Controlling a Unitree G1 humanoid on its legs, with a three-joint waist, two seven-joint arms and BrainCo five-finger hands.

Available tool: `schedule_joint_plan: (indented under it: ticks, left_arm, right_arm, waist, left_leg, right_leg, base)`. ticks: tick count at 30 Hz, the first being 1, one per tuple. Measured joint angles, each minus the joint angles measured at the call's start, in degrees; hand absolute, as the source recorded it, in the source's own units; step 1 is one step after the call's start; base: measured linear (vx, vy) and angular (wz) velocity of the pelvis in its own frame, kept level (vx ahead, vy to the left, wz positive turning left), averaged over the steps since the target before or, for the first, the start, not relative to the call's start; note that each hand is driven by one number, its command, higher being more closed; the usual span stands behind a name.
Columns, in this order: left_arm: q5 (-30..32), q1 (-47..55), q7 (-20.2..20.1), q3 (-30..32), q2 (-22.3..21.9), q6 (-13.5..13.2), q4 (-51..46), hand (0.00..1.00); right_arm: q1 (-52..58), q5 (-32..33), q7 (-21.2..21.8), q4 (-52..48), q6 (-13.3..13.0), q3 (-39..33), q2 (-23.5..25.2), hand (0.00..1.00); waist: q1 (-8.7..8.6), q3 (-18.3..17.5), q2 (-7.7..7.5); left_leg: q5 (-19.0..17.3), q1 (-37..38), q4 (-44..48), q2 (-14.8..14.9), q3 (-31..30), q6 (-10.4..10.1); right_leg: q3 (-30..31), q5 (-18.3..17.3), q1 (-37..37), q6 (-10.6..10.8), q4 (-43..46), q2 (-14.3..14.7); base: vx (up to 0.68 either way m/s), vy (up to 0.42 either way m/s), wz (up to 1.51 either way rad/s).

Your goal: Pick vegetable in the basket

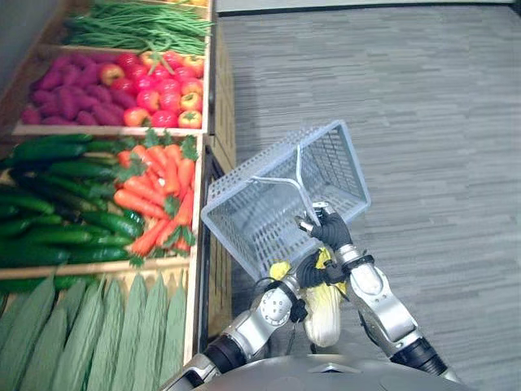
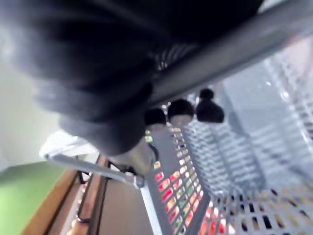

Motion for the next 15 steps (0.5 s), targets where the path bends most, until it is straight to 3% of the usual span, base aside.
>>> schedule_joint_plan:
  ticks: [1, 3, 4, 6, 7, 9, 11, 12, 13, 15]
  left_arm:
    - [0.0, -0.3, 0.1, -0.6, 0.4, 0.3, 0.0, 0.0]
    - [1.6, -1.4, 0.3, -1.5, 0.8, 0.7, 0.0, 0.0]
    - [2.3, -2.1, 0.3, -1.7, 0.7, 0.7, -0.1, 0.0]
    - [2.4, -3.2, 0.3, -2.1, 0.9, 0.8, -0.1, 0.0]
    - [2.4, -3.7, 0.3, -2.2, 0.9, 0.8, -0.1, 0.0]
    - [2.4, -4.3, 0.3, -2.2, 0.9, 0.7, -0.1, 0.0]
    - [2.4, -4.3, 0.3, -3.2, 1.9, 0.4, 0.0, 0.0]
    - [2.4, -4.3, 0.3, -2.9, 0.6, 0.4, 1.6, 0.0]
    - [2.4, -4.2, 0.2, -3.0, -0.7, 0.5, 3.2, 0.0]
    - [2.3, -4.8, 0.5, -0.1, -1.9, 0.5, 3.7, 0.0]
  right_arm:
    - [-0.1, 2.0, 0.7, 0.0, 0.0, 0.3, -1.1, 1.0]
    - [-0.3, 7.6, 2.9, 0.0, -0.1, 0.4, -4.1, 1.0]
    - [-0.7, 10.7, 3.7, -0.1, -0.1, 0.4, -5.7, 1.0]
    - [-0.8, 14.3, 4.4, -0.1, 0.1, 0.4, -7.4, 1.0]
    - [-1.1, 16.7, 4.8, -0.1, 0.4, 0.4, -8.5, 1.0]
    - [-1.1, 19.4, 5.0, 0.0, 0.7, 0.4, -9.7, 1.0]
    - [0.8, 19.6, 5.4, 0.0, 0.9, 0.6, -9.3, 1.0]
    - [0.7, 19.6, 5.9, 0.6, 1.1, 0.6, -10.1, 1.0]
    - [1.8, 19.6, 6.7, 1.1, 1.7, 0.6, -10.6, 1.0]
    - [5.6, 20.9, 7.9, 1.3, 3.2, 0.6, -11.8, 1.0]
  waist:
    - [-0.4, 0.0, -0.13]
    - [-0.7, 0.1, -0.74]
    - [-0.71, 0.1, -0.66]
    - [-0.62, 0.2, -0.58]
    - [-0.69, 0.2, -0.54]
    - [-0.49, 0.0, -0.75]
    - [-0.17, -1.2, -3.67]
    - [0.13, -0.9, -1.68]
    - [-0.46, -1.3, 1.14]
    - [-0.74, -1.7, 2.87]
  left_leg:
    - [0.0, 0.9, 0.0, 0.2, 0.0, 0.1]
    - [-0.1, 2.5, -0.3, 0.3, 0.2, 0.0]
    - [-0.3, 3.1, -0.7, 1.1, 0.0, -0.4]
    - [-1.3, 3.2, -0.8, 2.9, -0.8, -2.0]
    - [-2.1, 3.2, -0.8, 4.3, -1.3, -3.2]
    - [-3.4, 3.3, -0.6, 6.2, -1.8, -5.3]
    - [-6.4, 5.0, -0.2, 6.6, -2.1, -9.0]
    - [-7.6, 6.0, 0.0, 8.3, -2.5, -10.1]
    - [-6.9, 5.4, 0.7, 12.0, -2.4, -11.2]
    - [-2.4, 5.5, 2.3, 15.0, -2.5, -11.7]
  right_leg:
    - [-2.7, 0.8, -1.4, 0.5, 3.1, -0.7]
    - [-9.4, -1.5, -4.9, -3.3, 10.5, -4.8]
    - [-13.0, -3.1, -7.0, -5.8, 11.7, -8.3]
    - [-15.8, -4.9, -8.7, -6.8, 7.2, -12.2]
    - [-16.1, -4.7, -8.8, -6.7, 0.3, -14.3]
    - [-14.9, -1.4, -8.5, -5.6, -12.0, -16.7]
    - [-12.2, 10.7, -6.2, -4.8, -24.3, -20.1]
    - [-13.2, 9.5, -6.1, -1.8, -22.8, -18.7]
    - [-15.3, 8.5, -5.3, -3.6, -21.8, -15.6]
    - [-17.5, 5.3, -4.2, -6.4, -18.9, -13.3]
  base:
    - [0.21, 0.039, 0.02]
    - [0.22, 0.008, 0.07]
    - [0.27, -0.048, 0.05]
    - [0.25, -0.135, 0.09]
    - [0.22, -0.265, 0.13]
    - [0.21, -0.296, 0.11]
    - [0.34, -0.481, 0.09]
    - [0.34, -0.458, 0.05]
    - [0.3, -0.419, 0.0]
    - [0.27, -0.409, 0.22]
